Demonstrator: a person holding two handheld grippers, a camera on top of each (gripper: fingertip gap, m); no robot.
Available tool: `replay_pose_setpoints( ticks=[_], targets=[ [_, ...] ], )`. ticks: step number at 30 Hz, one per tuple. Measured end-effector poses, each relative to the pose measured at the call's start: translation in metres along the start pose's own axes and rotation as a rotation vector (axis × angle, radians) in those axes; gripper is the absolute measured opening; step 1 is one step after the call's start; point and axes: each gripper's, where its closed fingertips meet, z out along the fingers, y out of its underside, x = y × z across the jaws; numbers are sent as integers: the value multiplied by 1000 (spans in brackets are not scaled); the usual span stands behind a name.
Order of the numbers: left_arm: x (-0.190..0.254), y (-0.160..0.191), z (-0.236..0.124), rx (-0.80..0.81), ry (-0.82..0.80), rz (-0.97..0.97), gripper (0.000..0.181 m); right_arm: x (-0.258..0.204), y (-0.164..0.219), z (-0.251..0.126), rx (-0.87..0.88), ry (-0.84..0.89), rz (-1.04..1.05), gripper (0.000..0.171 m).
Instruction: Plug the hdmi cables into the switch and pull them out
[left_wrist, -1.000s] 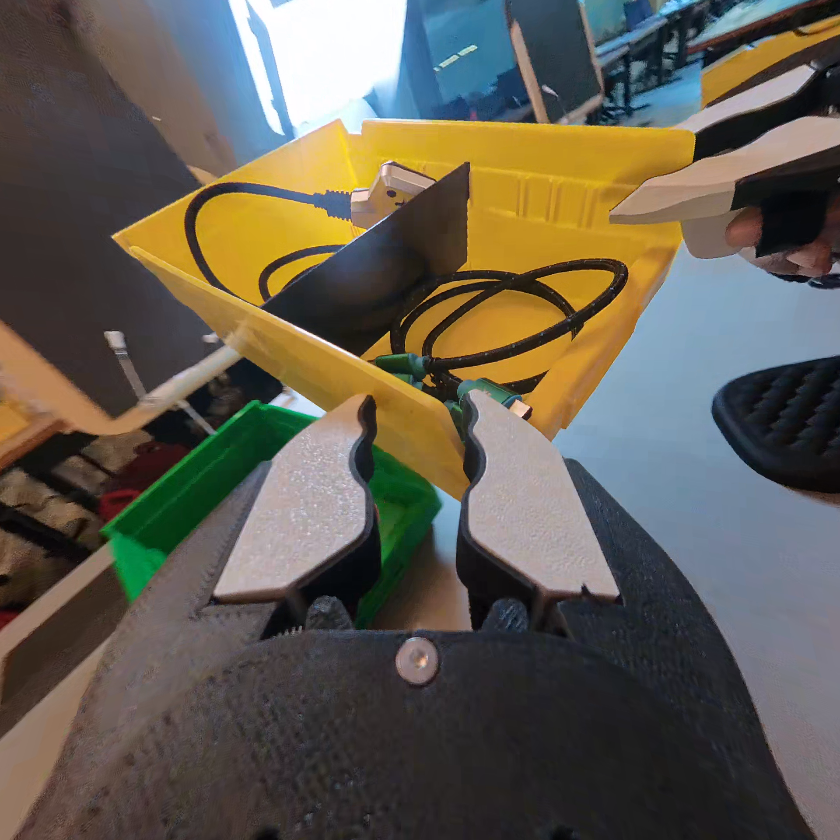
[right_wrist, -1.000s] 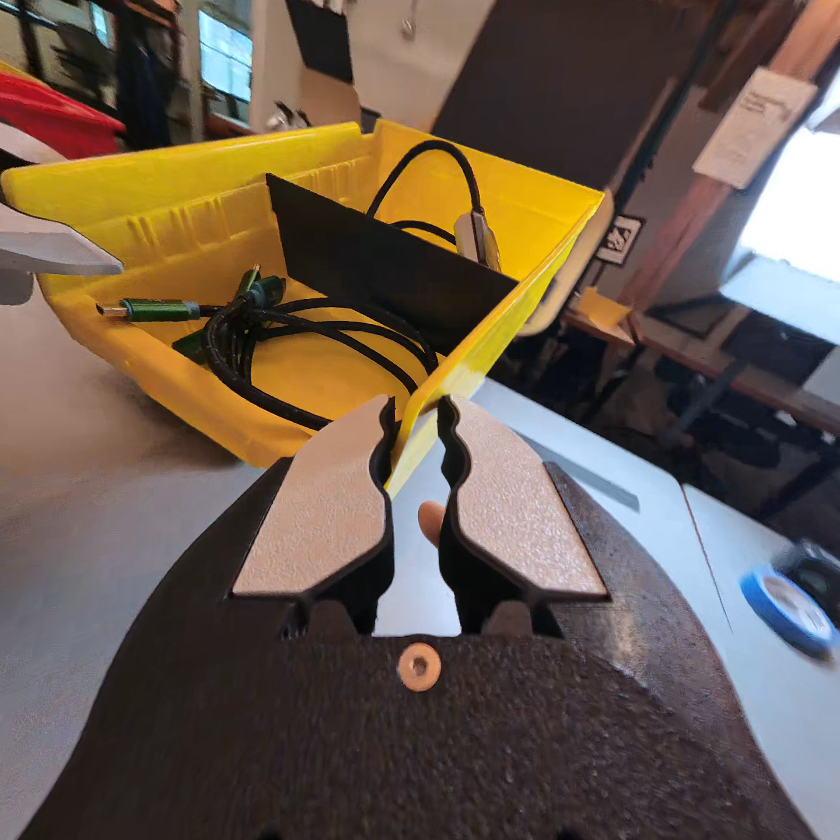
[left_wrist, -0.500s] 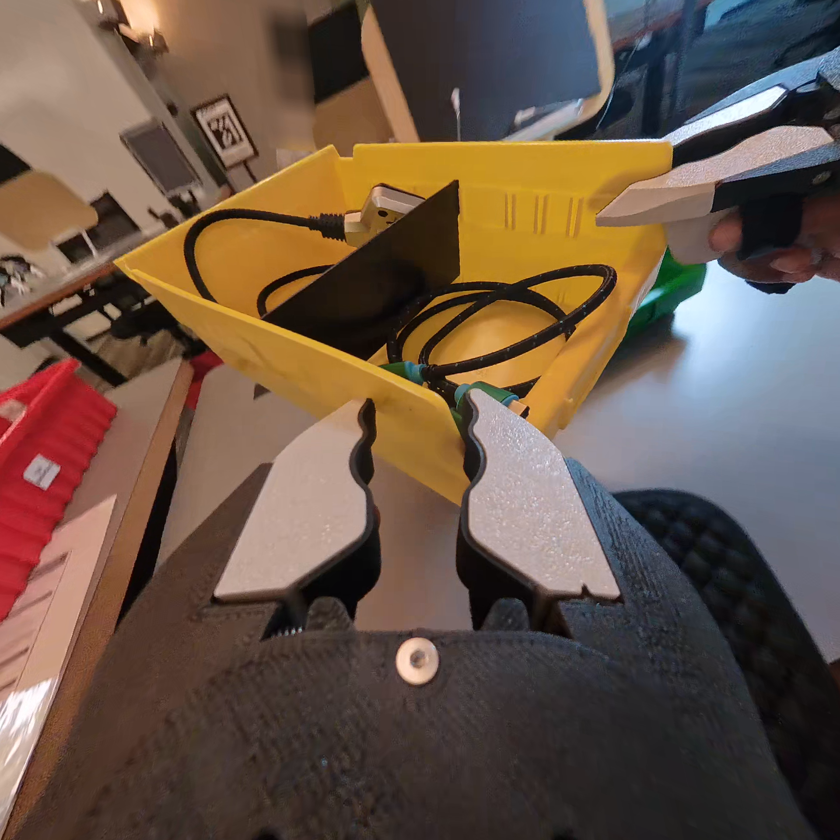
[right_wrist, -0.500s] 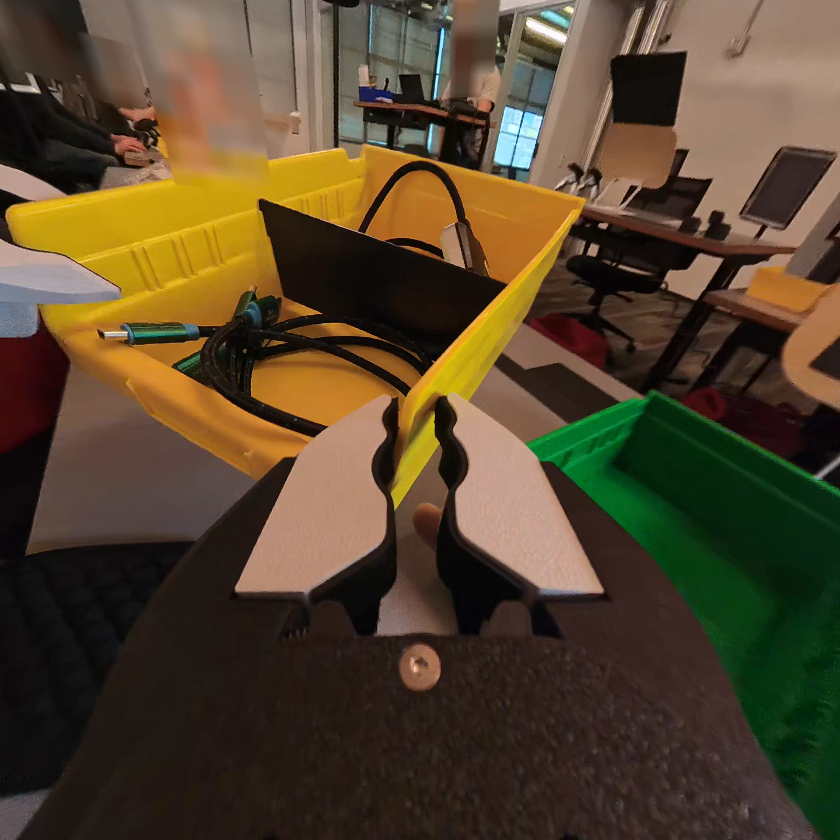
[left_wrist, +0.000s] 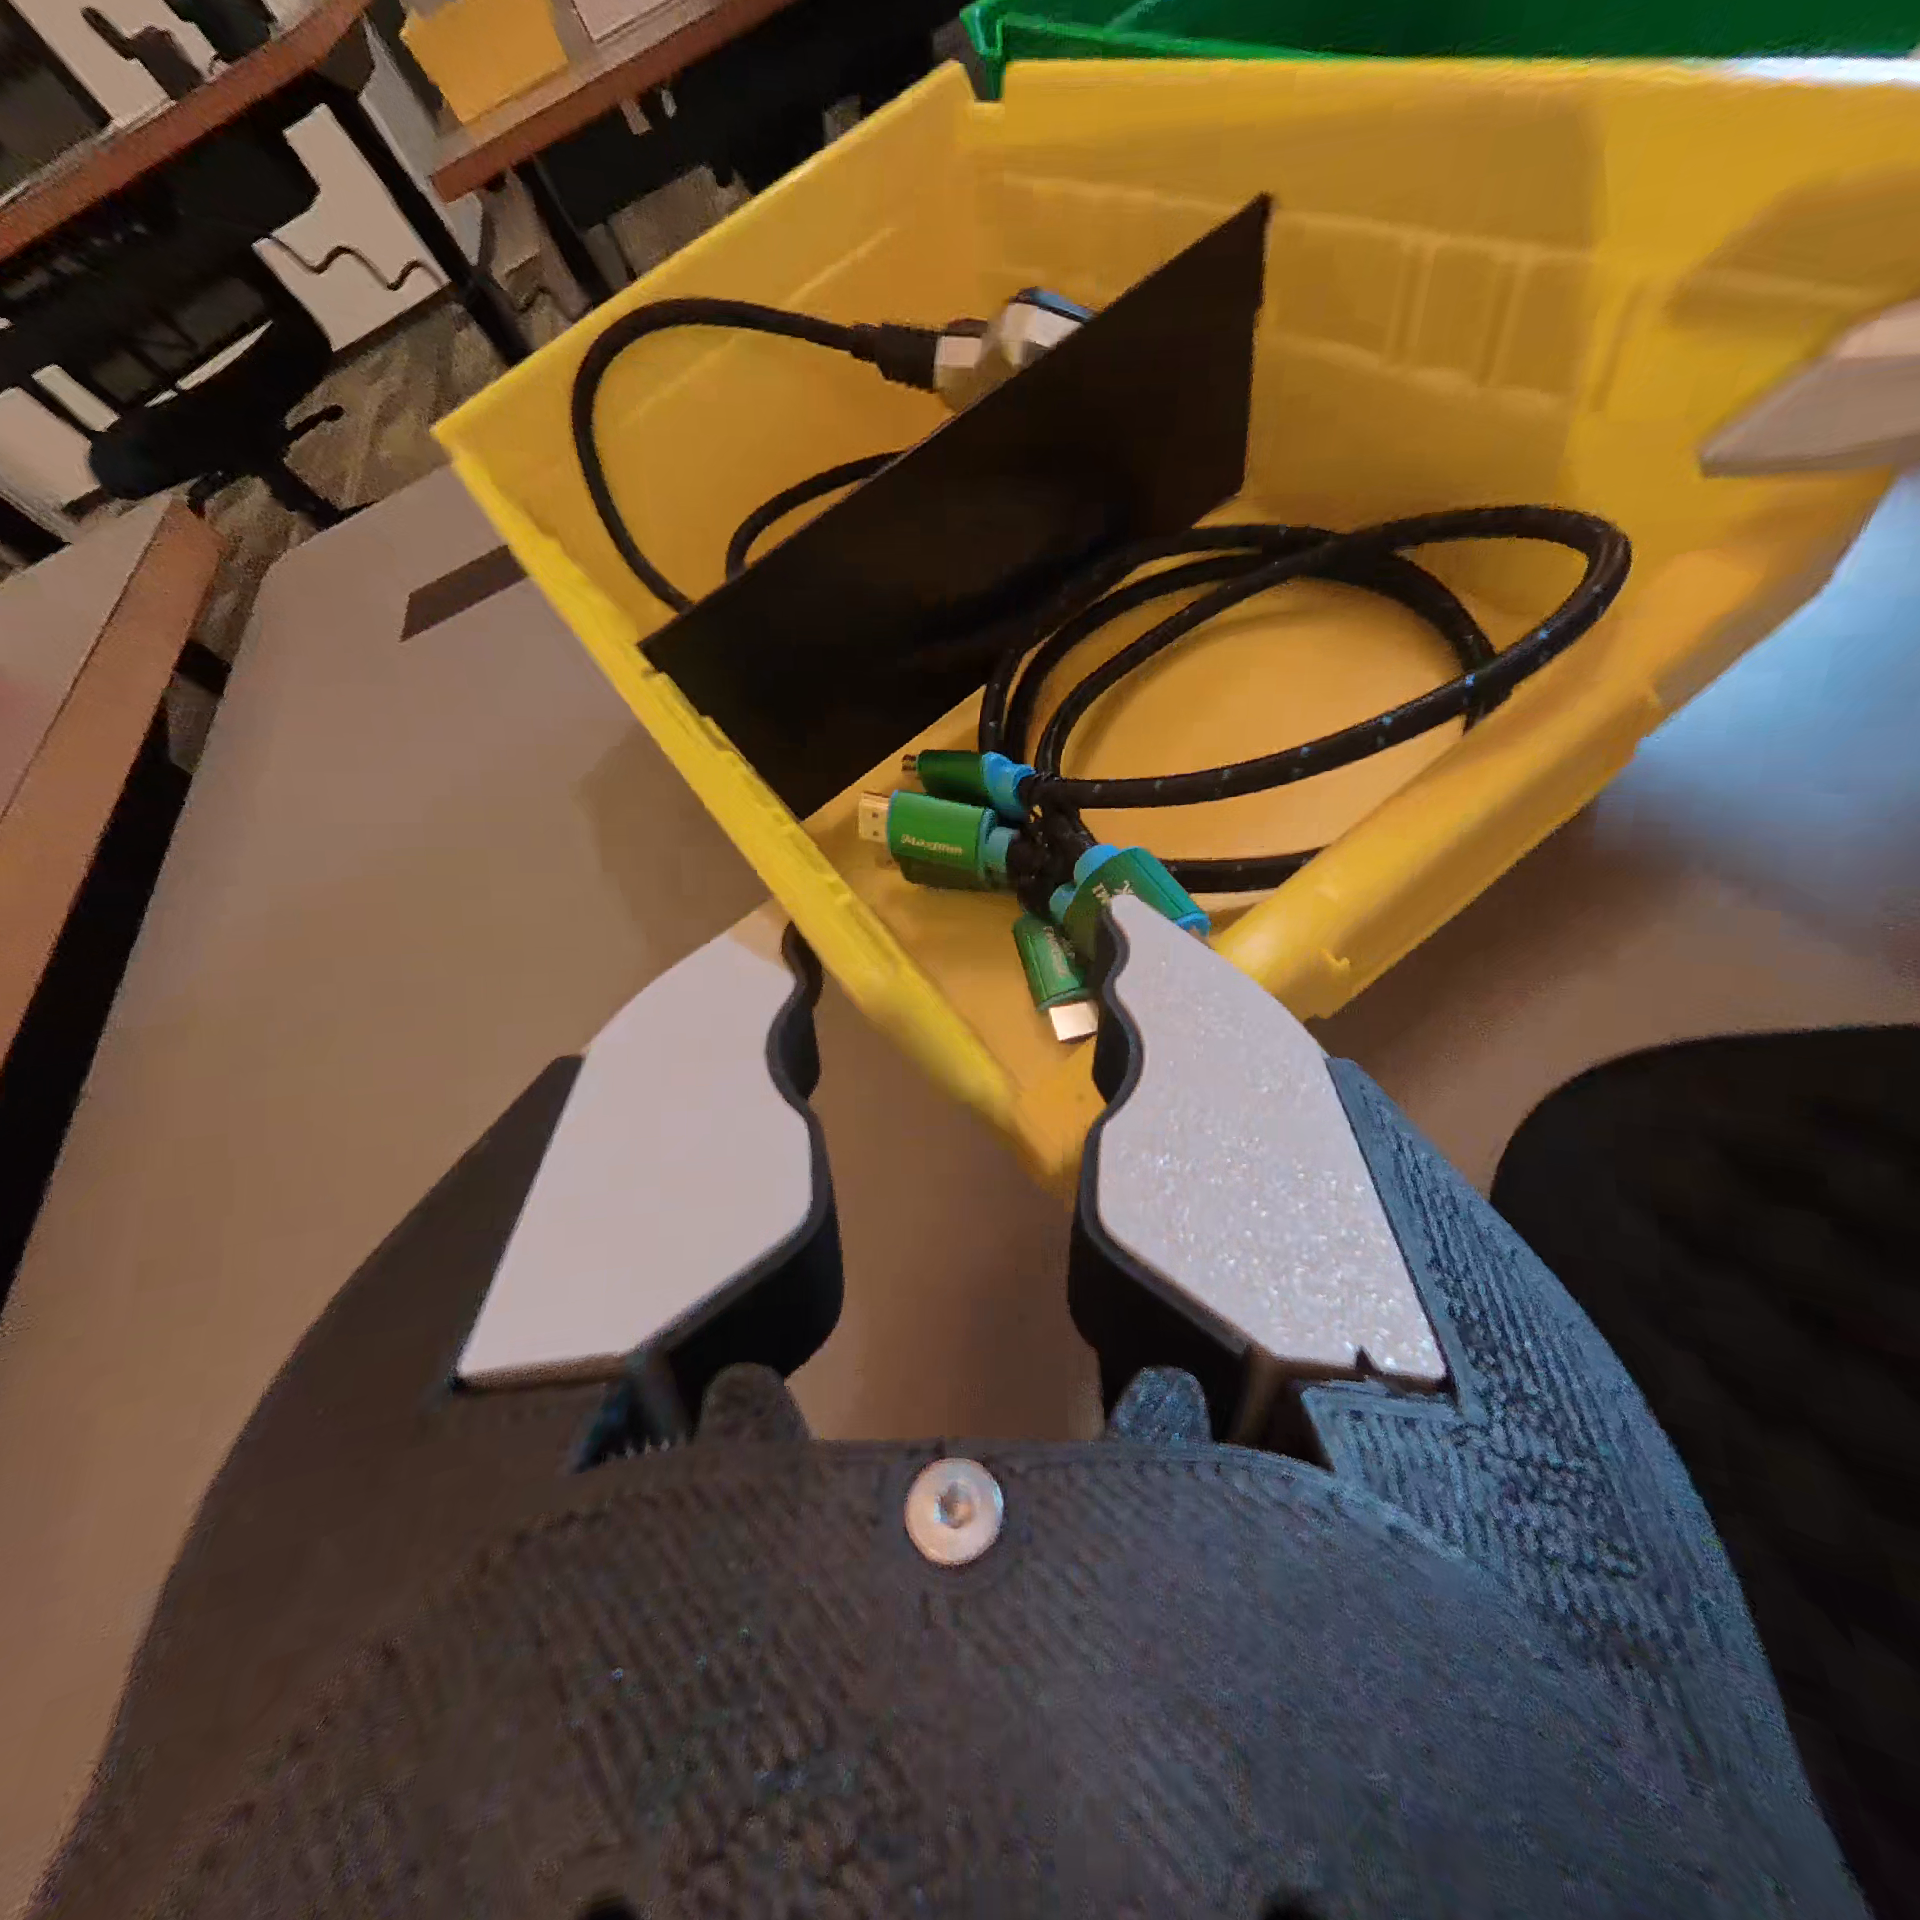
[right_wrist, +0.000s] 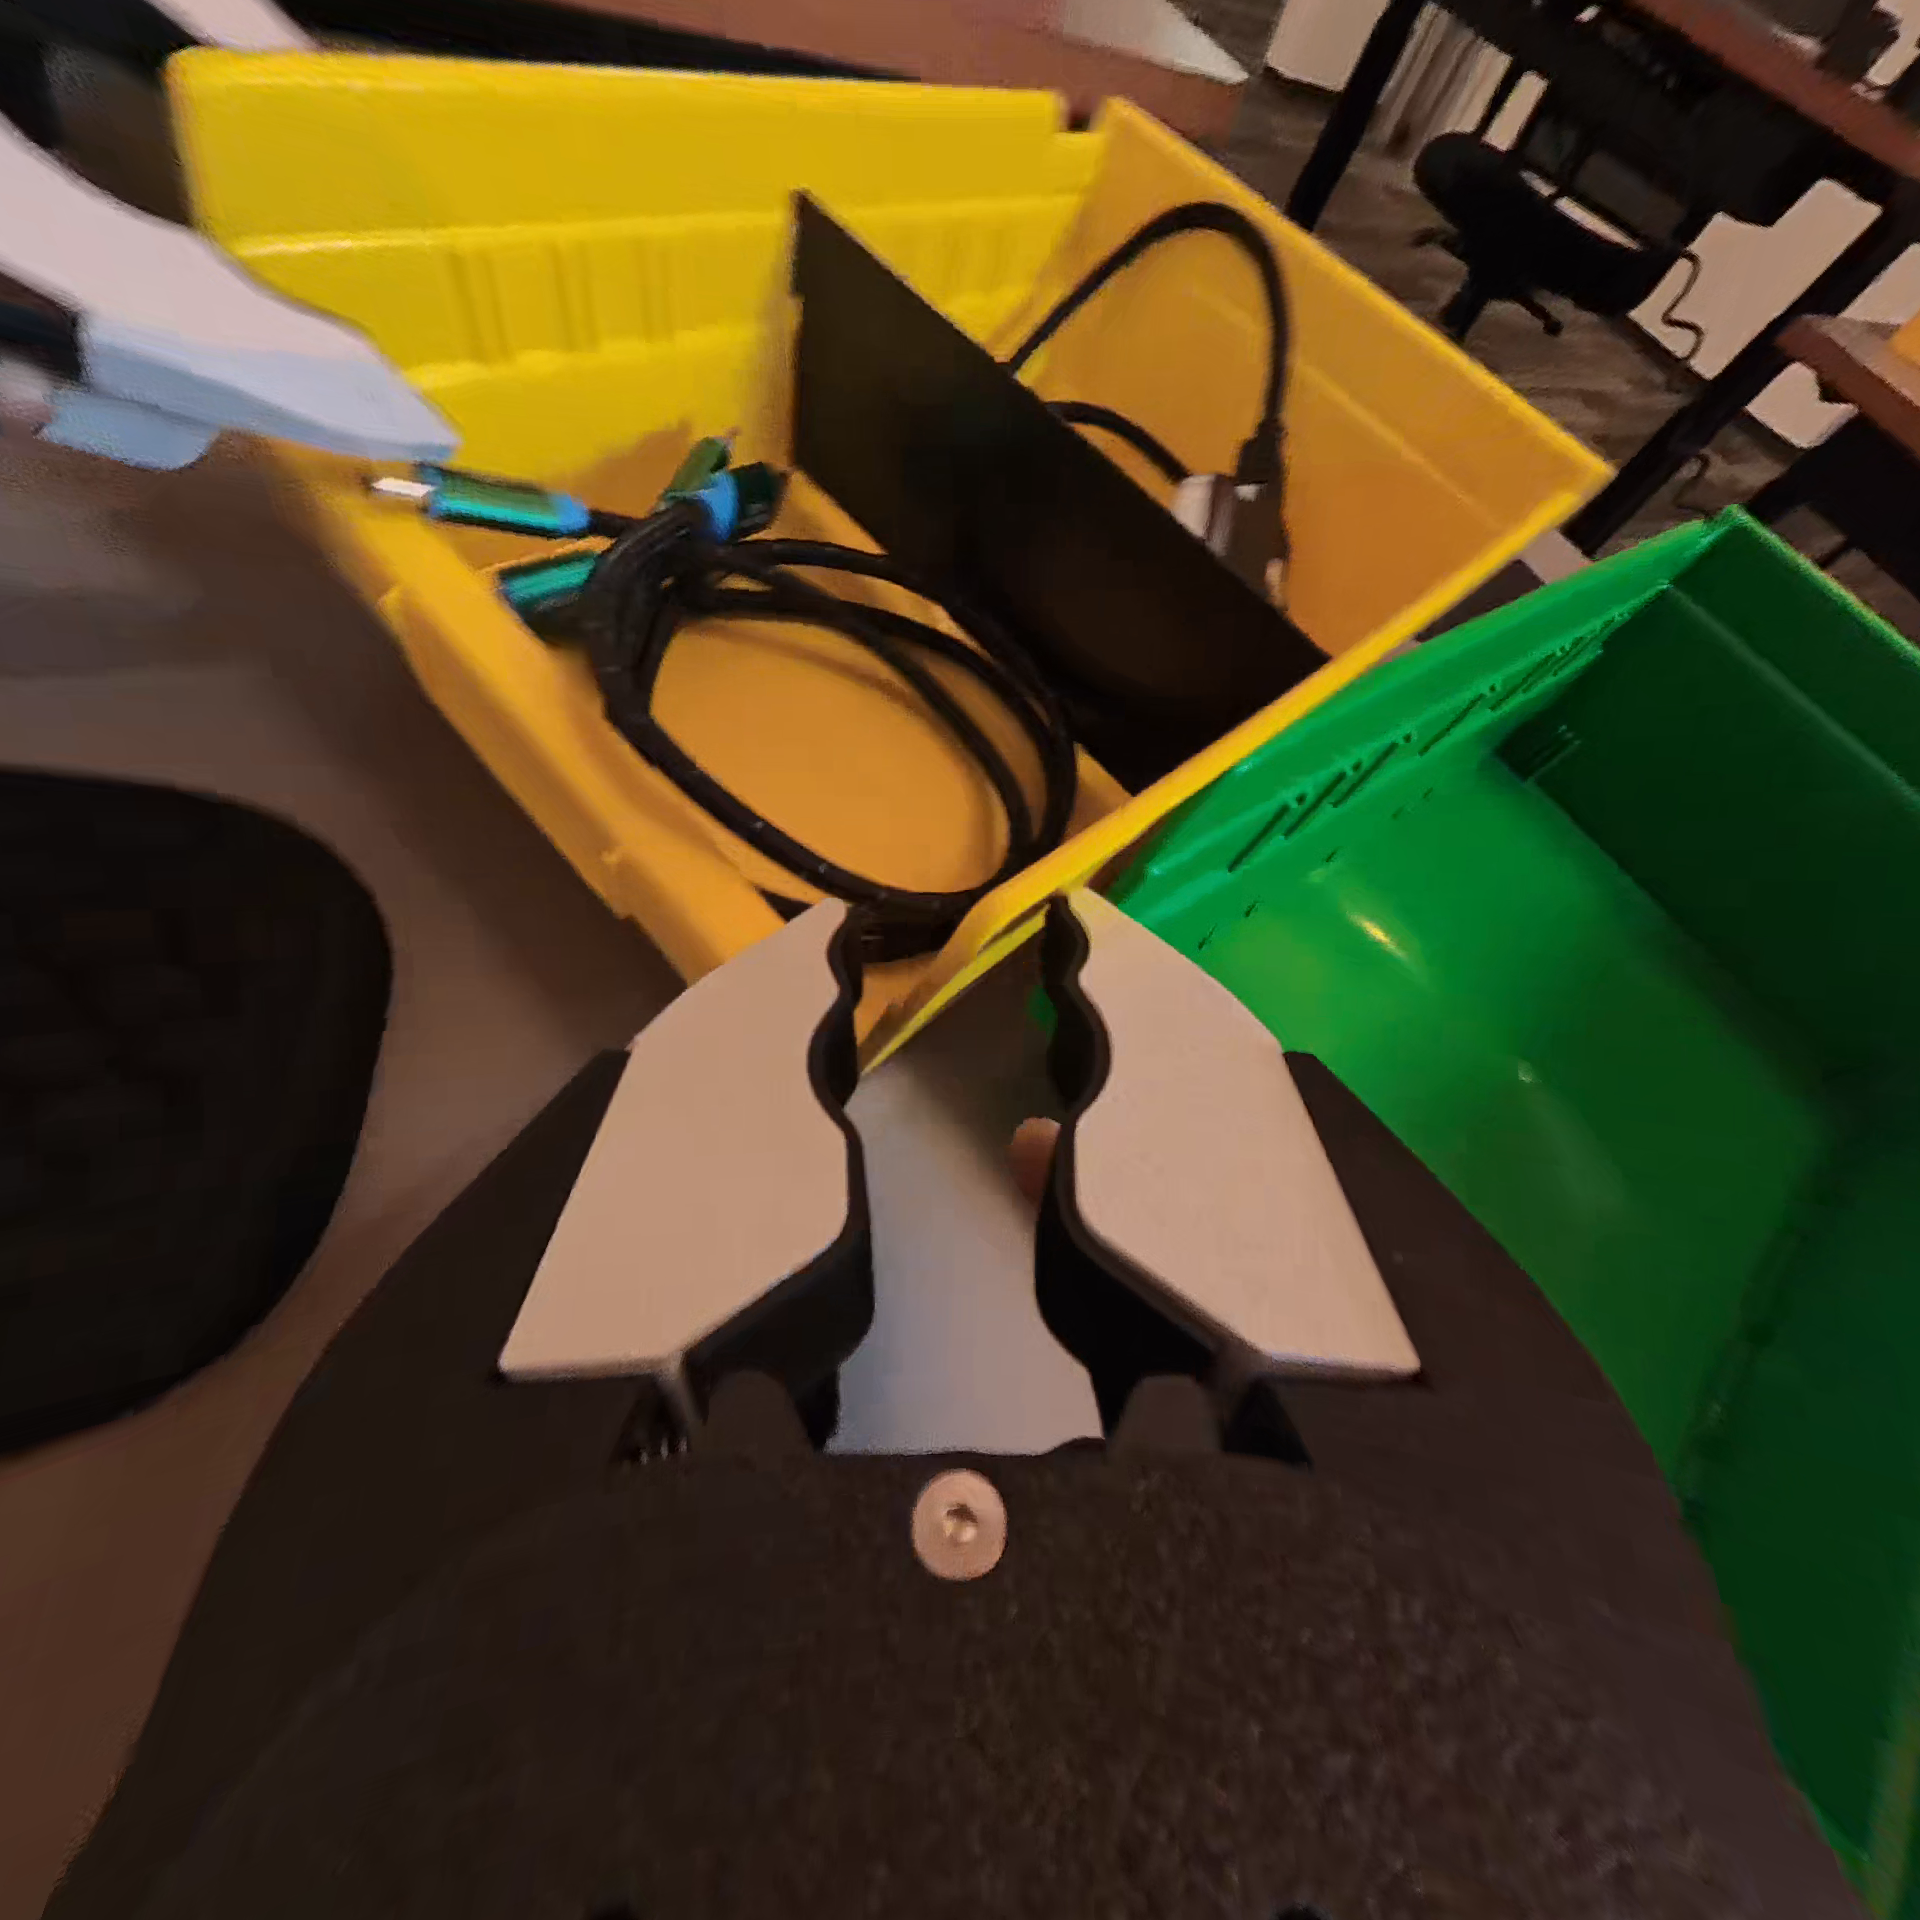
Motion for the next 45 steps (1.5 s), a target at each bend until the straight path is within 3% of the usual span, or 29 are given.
replay_pose_setpoints(
  ticks=[3, 6, 8, 12, 13, 15, 16, 21, 29, 33, 42, 45],
  targets=[
    [-4, -17, -3, 47, 52, -33, 54, 2, 1, -23, -8, -57, -100, 41],
    [-15, -49, -24, 142, -3, 77, 51, 25, 19, -43, -154, -70, -244, 50],
    [4, -61, -31, 141, 73, 171, 52, 49, 34, -50, -232, -62, -358, 51],
    [74, -40, -15, -95, 348, 421, 54, 84, 85, -42, -496, -108, -529, 67],
    [83, -31, -5, -176, 360, 493, 54, 89, 95, -36, -528, -106, -568, 62],
    [90, -17, 16, -302, 353, 618, 55, 96, 108, -28, -552, -80, -641, 35],
    [96, -8, 24, -362, 385, 649, 55, 96, 109, -27, -530, -79, -653, 32],
    [115, 1, 46, -416, 504, 674, 40, 98, 124, -62, -527, -40, -595, 33],
    [124, 0, 39, -396, 428, 703, 37, 82, 173, -176, -559, 72, -396, 36],
    [136, -5, 39, -355, 429, 676, 37, 102, 199, -210, -615, 184, -372, 36],
    [130, -19, 66, -347, 388, 614, 37, 193, 220, -188, -711, 325, -333, 34],
    [116, -23, 83, -330, 347, 579, 38, 220, 219, -177, -713, 370, -298, 41]
  ],
)
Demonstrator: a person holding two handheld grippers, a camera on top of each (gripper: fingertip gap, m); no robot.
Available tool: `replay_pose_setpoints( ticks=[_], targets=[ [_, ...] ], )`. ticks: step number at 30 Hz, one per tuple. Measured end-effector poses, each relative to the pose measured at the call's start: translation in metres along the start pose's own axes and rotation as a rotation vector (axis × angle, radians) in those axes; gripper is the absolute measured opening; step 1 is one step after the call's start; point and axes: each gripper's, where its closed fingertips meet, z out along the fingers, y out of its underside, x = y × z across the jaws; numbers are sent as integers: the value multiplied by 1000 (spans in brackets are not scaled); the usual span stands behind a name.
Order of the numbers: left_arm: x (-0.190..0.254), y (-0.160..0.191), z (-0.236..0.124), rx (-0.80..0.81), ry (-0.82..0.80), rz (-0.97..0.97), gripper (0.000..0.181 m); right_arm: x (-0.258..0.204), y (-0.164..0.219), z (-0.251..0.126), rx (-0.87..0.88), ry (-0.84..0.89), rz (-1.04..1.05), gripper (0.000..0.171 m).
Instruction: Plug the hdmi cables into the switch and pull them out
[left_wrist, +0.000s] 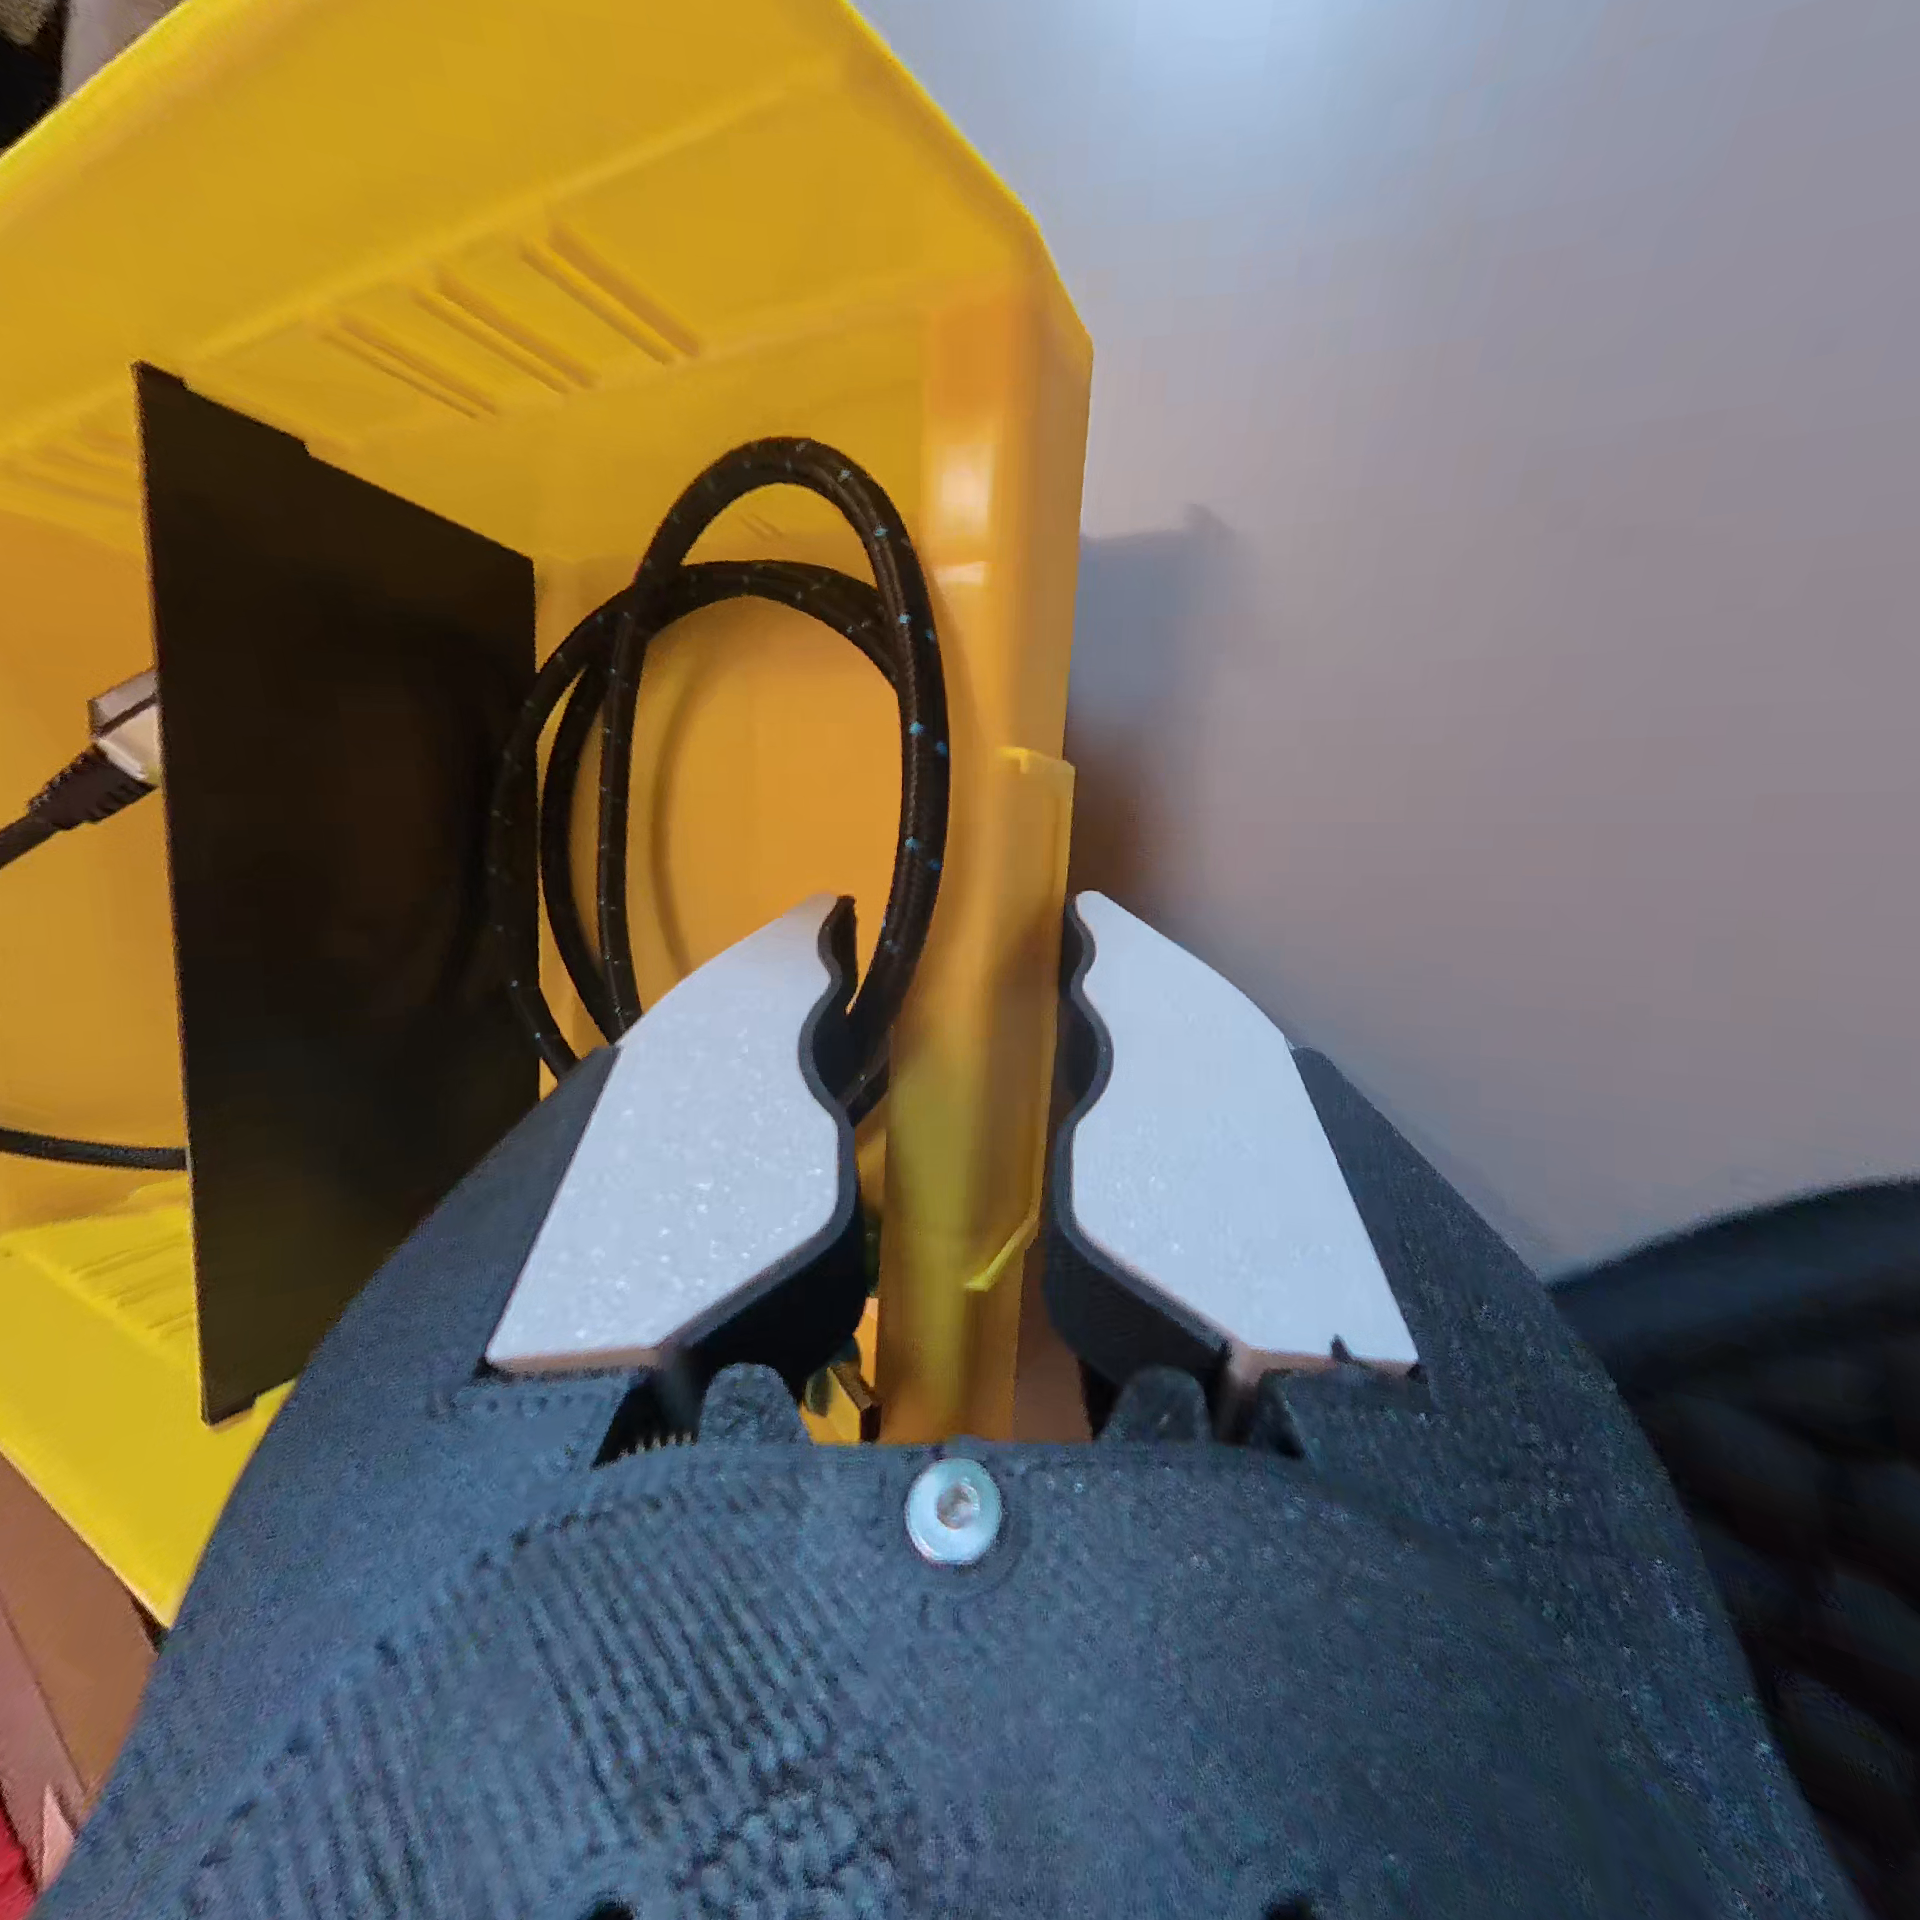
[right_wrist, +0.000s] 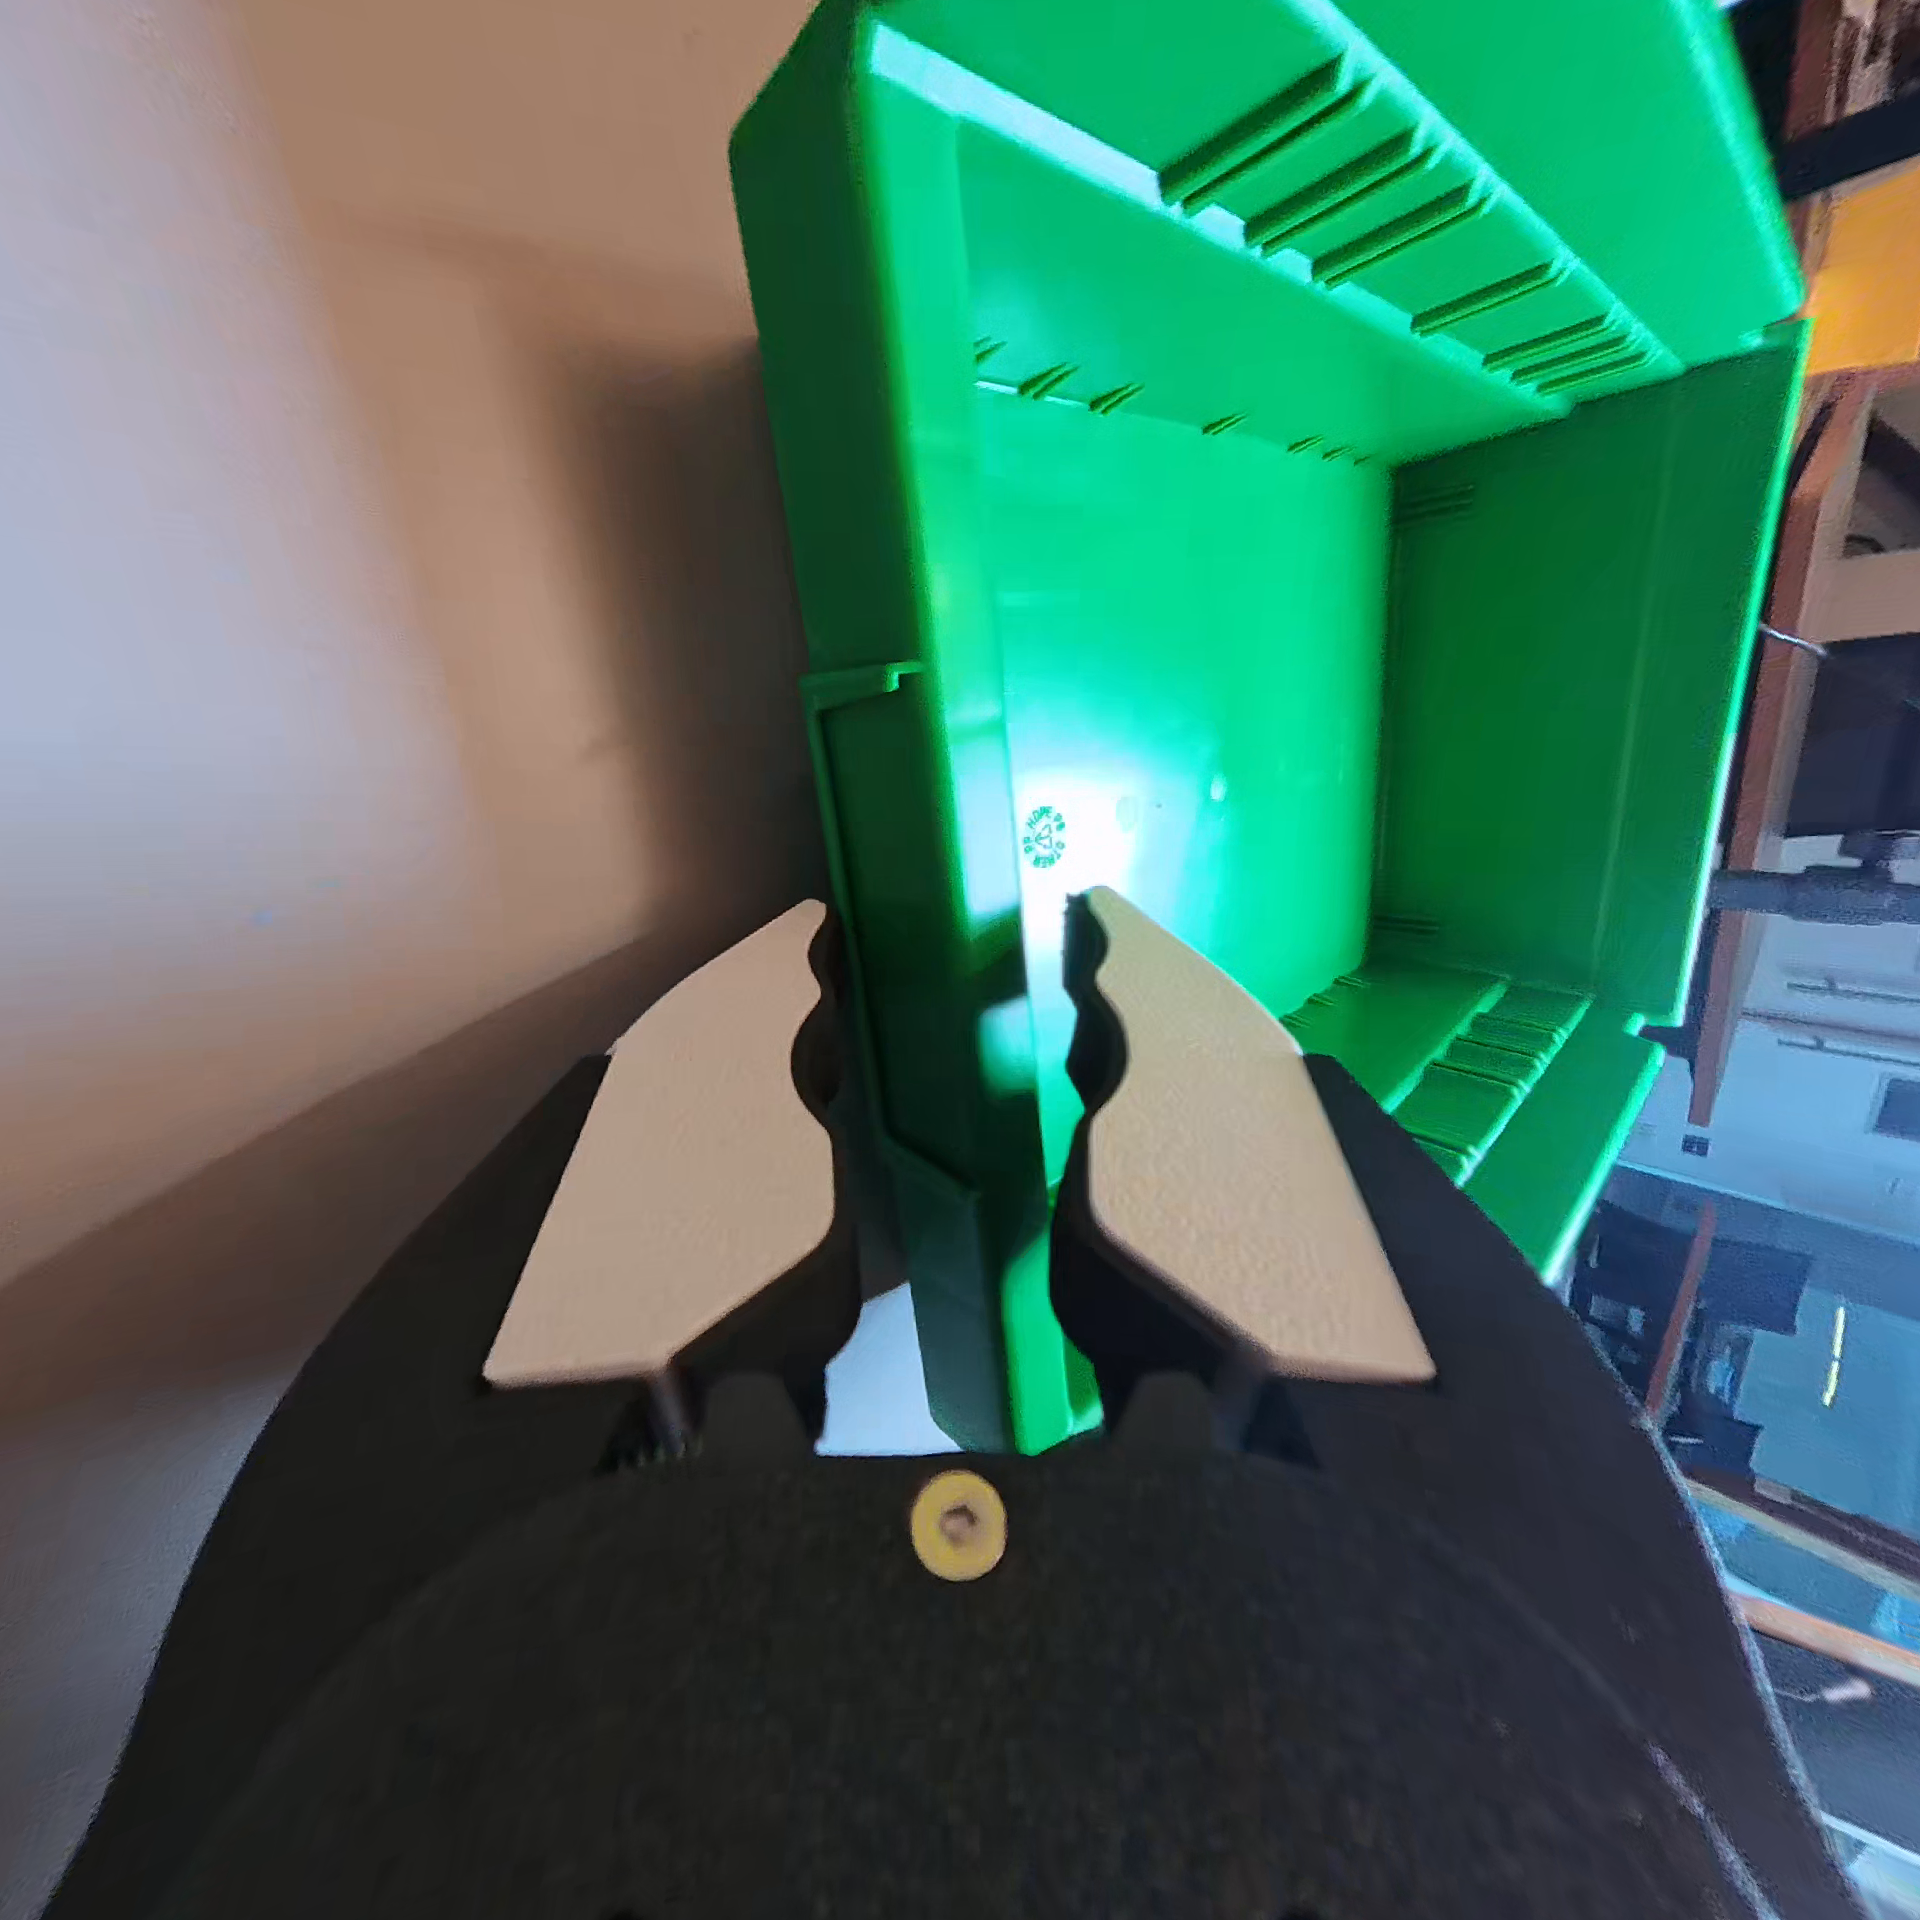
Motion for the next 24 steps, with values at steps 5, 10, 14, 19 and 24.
replay_pose_setpoints(
  ticks=[5, 10, 14, 19, 24],
  targets=[
    [-30, 5, 4, 38, -94, -55, 38, 8, -72, -39, 315, -72, 144, 47],
    [-55, -25, -47, 293, -94, -205, 37, 32, -136, -92, 688, -114, 349, 46],
    [-100, -42, -92, 496, -160, -328, 36, 52, -153, -106, 893, -98, 550, 38],
    [-151, -50, -104, 541, -155, -426, 35, 40, -147, -92, 906, -110, 578, 31],
    [-207, -34, -59, 272, -233, -309, 36, 36, -146, -87, 897, -99, 536, 27]
  ],
)
